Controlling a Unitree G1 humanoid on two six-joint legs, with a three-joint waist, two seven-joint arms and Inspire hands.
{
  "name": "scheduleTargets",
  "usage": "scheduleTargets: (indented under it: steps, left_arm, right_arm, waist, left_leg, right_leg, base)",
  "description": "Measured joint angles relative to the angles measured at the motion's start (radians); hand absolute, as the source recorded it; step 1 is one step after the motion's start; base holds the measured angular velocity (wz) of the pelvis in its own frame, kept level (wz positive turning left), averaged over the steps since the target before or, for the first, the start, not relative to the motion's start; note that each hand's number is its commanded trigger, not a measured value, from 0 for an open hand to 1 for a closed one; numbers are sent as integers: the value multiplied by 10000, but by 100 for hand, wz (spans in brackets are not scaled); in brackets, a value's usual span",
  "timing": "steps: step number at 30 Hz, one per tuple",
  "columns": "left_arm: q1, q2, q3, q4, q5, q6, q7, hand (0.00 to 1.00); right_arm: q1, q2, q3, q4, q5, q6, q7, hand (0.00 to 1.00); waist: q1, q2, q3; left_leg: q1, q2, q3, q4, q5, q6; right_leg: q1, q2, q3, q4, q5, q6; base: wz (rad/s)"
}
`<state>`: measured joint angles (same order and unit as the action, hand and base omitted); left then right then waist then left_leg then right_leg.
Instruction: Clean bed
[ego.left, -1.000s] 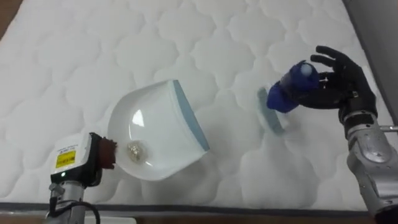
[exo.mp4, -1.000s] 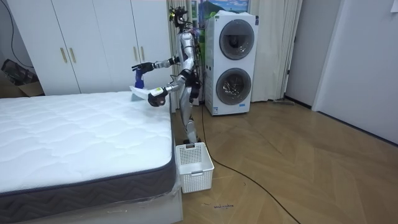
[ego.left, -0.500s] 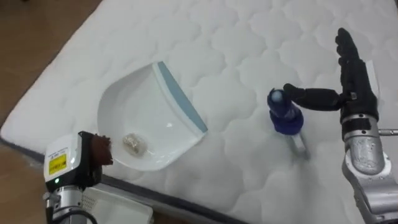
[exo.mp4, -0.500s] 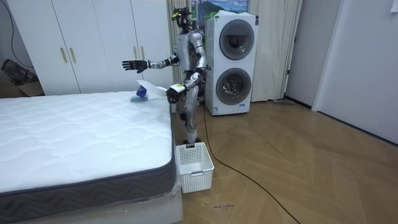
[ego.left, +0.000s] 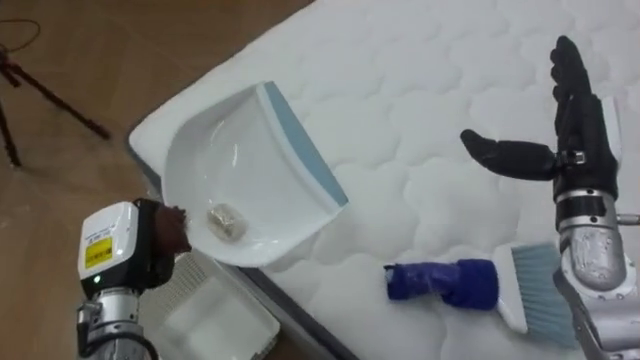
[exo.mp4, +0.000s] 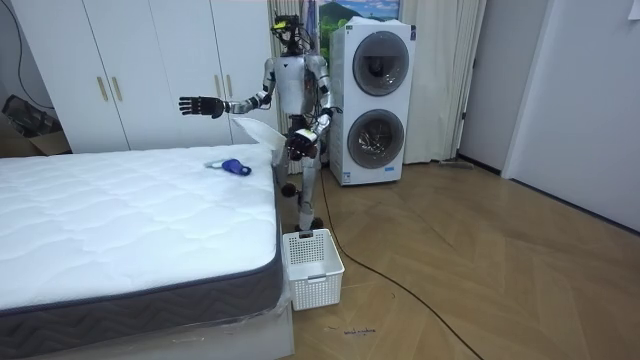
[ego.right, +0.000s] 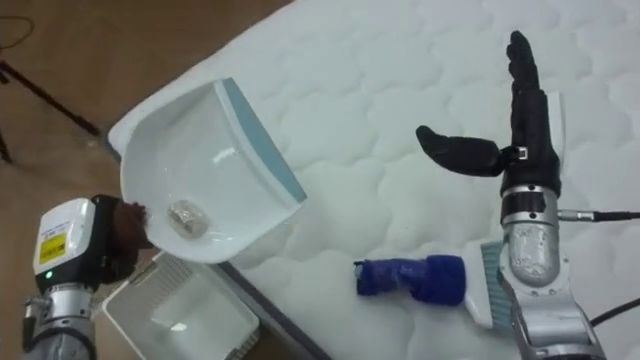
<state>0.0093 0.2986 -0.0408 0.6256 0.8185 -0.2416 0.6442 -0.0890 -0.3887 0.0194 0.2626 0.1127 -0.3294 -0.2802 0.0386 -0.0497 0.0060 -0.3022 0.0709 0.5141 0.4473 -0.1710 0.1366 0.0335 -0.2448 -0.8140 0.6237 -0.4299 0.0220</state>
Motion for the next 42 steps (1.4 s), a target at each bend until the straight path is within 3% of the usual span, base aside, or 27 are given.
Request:
scheduleTargets:
  steps: [4, 6, 8, 9, 10, 11, 12, 13, 14, 15, 16, 17, 18, 19, 20, 21, 22, 23, 24, 25, 26, 28, 29, 30, 32, 34, 42]
  left_arm:
    - [134, -2, -4, -860, 33, -129, -250, 100]
    - [215, -3, -20, -1064, 4, -236, -258, 100]
    - [218, -37, -26, -1072, -2, -278, -261, 100]
    - [227, -40, -24, -1070, -2, -273, -261, 100]
    - [340, -82, 3, -1039, 14, -267, -268, 100]
    - [617, -76, 103, -1118, -37, -307, -257, 100]
    - [689, 23, 105, -1106, -80, -351, -276, 100]
    - [697, 195, 165, -1087, -124, -516, -277, 100]
    - [638, 100, 202, -1067, -209, -548, -288, 100]
    - [702, 9, 357, -1089, -154, -498, -537, 100]
    - [918, 69, 408, -1004, 9, -372, -769, 100]
    - [1193, -32, 511, -881, 94, -249, -1085, 100]
    - [1283, -14, 624, -770, 90, -261, -1158, 100]
    - [697, 301, 556, -259, 56, -398, -1429, 100]
    - [100, 316, 231, -98, 217, -623, -1787, 100]
    - [-106, 210, 100, -174, 235, -772, -1874, 100]
    - [-306, -37, -89, -336, 240, -985, -2041, 100]
    - [-190, -110, -331, -412, 194, -992, -2172, 100]
    - [-164, -30, -467, -431, 164, -987, -2176, 100]
    - [-179, 80, -669, -447, 173, -963, -2171, 100]
    - [-186, 271, -770, -442, 142, -939, -2095, 100]
    - [-184, 560, -811, -427, -35, -822, -1942, 100]
    - [-186, 574, -792, -216, -76, -592, -1764, 100]
    - [-186, 595, -798, -120, -82, -477, -1720, 100]
    - [-275, 703, -734, 155, -99, -361, -1448, 100]
    - [-374, 519, -501, 749, -151, -125, -1266, 100]
    - [-1169, 492, -982, 2215, -1048, 108, -1239, 100]
  right_arm:
    - [52, -5, -34, -204, -176, 1, -22, 0]
    - [45, 2, -16, -232, -303, 1, -37, 0]
    - [16, -3, -18, -228, -316, 10, -31, 0]
    - [8, 1, -13, -229, -331, 11, -13, 0]
    - [51, 63, 19, -222, -442, 50, 22, 0]
    - [-34, 172, 54, -272, -686, 215, 128, 0]
    - [-101, 246, 119, -277, -741, 298, 90, 0]
    - [-351, 324, 267, -325, -736, 526, -57, 0]
    - [-602, 259, 271, -399, -739, 665, -55, 0]
    - [-586, 552, 311, -507, -965, 885, -155, 0]
    - [24, 923, 360, -496, -1681, 1047, -126, 0]
    - [440, 1163, 492, -421, -2098, 1174, -6, 0]
    - [377, 1265, 646, -440, -2231, 1288, -2, 0]
    - [298, 1582, 531, -650, -2461, 1477, -261, 0]
    - [310, 1352, 137, -973, -2420, 1694, -707, 0]
    - [235, 1199, -106, -1047, -2365, 1677, -952, 0]
    - [62, 1136, -442, -886, -2315, 1681, -1406, 0]
    - [183, 1310, -534, -788, -2313, 1595, -1586, 0]
    - [254, 1330, -477, -757, -2291, 1467, -1524, 0]
    - [266, 1278, -384, -705, -2219, 1229, -1116, 0]
    - [159, 1272, -363, -703, -2187, 1021, -826, 0]
    - [21, 1267, -323, -633, -2184, 663, -778, 0]
    - [-182, 1198, -188, -25, -2163, 315, -830, 0]
    - [-263, 1152, -79, 302, -2081, 260, -844, 0]
    - [-501, 1110, 160, 930, -1647, 242, -761, 0]
    - [-596, 1100, 299, 1234, -1313, 214, -469, 0]
    - [-579, 1081, 506, 2283, -1018, 190, -335, 0]
  waist:
    - [192, 4, -9]
    - [301, 16, -13]
    - [511, 73, -20]
    - [558, 106, -6]
    - [525, 69, 6]
    - [-109, -129, 4]
    - [-315, 16, 19]
    - [-153, 367, 99]
    - [-240, 892, 130]
    - [-838, 614, 313]
    - [-1532, 343, 274]
    - [-2416, 114, 185]
    - [-2990, -269, 144]
    - [-3352, -731, 354]
    - [-3090, -491, 285]
    - [-2716, -292, 367]
    - [-2305, -56, 479]
    - [-2038, 66, 458]
    - [-1800, 56, 450]
    - [-1194, -30, 391]
    - [-746, -5, 353]
    - [-459, -10, 347]
    - [-421, 126, 290]
    - [-380, 205, 227]
    - [-131, 165, 214]
    - [111, 160, 217]
    - [-389, 235, 253]
  left_leg:
    - [-21, -382, -635, -28, 26, 42]
    - [-26, -717, -1292, 11, 11, 86]
    - [31, -1452, -2719, 3, 1, 122]
    - [87, -1677, -3105, -69, 114, -60]
    - [411, -2430, -4306, -811, 632, -905]
    - [559, -2473, -4011, 165, 190, -1412]
    - [557, -1679, -3396, 1556, -559, -1070]
    - [514, -165, -3381, 3340, -2354, -950]
    - [293, -66, -4104, 3569, -3137, -784]
    - [65, -1087, -5371, 3470, -2712, -226]
    - [448, -2171, -7151, 2194, -1785, -270]
    - [1395, -3014, -9796, 25, -329, -1320]
    - [1583, -2942, -10143, -790, -207, -1653]
    - [917, -1450, -6441, -165, -988, -1219]
    - [-149, 412, -5263, 1101, -381, -1464]
    - [-528, 684, -5919, 1482, -976, -1725]
    - [-776, 359, -6376, 1808, -1463, -1686]
    - [-525, -215, -7623, 1323, -1373, -1524]
    - [-413, -357, -7833, 1040, -1197, -1445]
    - [-283, -641, -7934, 514, -806, -1285]
    - [-234, -950, -7725, 184, -572, -1108]
    - [-245, -1388, -6726, 81, -380, -831]
    - [-154, -1427, -6131, -9, -297, -687]
    - [-91, -1390, -5916, -127, -261, -631]
    - [-7, -1332, -5448, -479, -66, -570]
    - [-76, -1337, -5436, -523, -22, -559]
    - [-618, -1353, -5588, -343, -26, -570]
  right_leg:
    - [149, 34, 244, 22, 0, 1]
    - [156, -59, 465, 366, 5, 3]
    - [-30, -263, 916, 1156, 219, -74]
    - [-136, -309, 1073, 1434, 359, -180]
    - [-310, -291, 1542, 1777, 796, -510]
    - [-369, -548, 1971, 2086, 1403, -414]
    - [-560, -512, 2232, 2729, 1792, -184]
    - [-1001, -208, 2746, 3766, 1849, -189]
    - [-1237, 56, 2869, 4014, 1630, -66]
    - [-1288, 198, 2996, 3764, 1057, -95]
    - [-1212, 1149, 3607, 2147, 740, -337]
    - [-1266, 2405, 4549, -370, 869, -525]
    - [-1257, 2542, 4627, -1454, 1187, -419]
    - [-1212, 2098, 4522, -2661, 2132, -105]
    - [-1171, 1839, 4312, -2500, 4030, -82]
    - [-1165, 1801, 4334, -2359, 3620, 177]
    - [-1427, 1555, 3193, -1583, 2999, 97]
    - [-1907, 1336, 3536, -935, 2715, -13]
    - [-2081, 1496, 4171, -1018, 2311, 6]
    - [-2563, 1810, 5163, -1353, 2024, -12]
    - [-2967, 1930, 5740, -1743, 2102, -78]
    - [-3456, 1906, 6291, -2174, 2676, -189]
    - [-3520, 1773, 6262, -2100, 2650, -372]
    - [-3459, 1721, 6337, -2081, 2661, -342]
    - [-3384, 1641, 6512, -2103, 2621, -252]
    - [-3296, 1607, 6405, -2169, 2600, -218]
    - [-3591, 1580, 6123, -2162, 2626, -238]
  base:
    - [32]
    - [29]
    - [7]
    - [0]
    - [42]
    - [58]
    - [25]
    - [-27]
    - [-11]
    - [84]
    - [160]
    - [169]
    - [183]
    - [162]
    - [129]
    - [86]
    - [121]
    - [141]
    - [144]
    - [117]
    - [117]
    - [151]
    - [154]
    - [118]
    - [59]
    - [19]
    - [5]
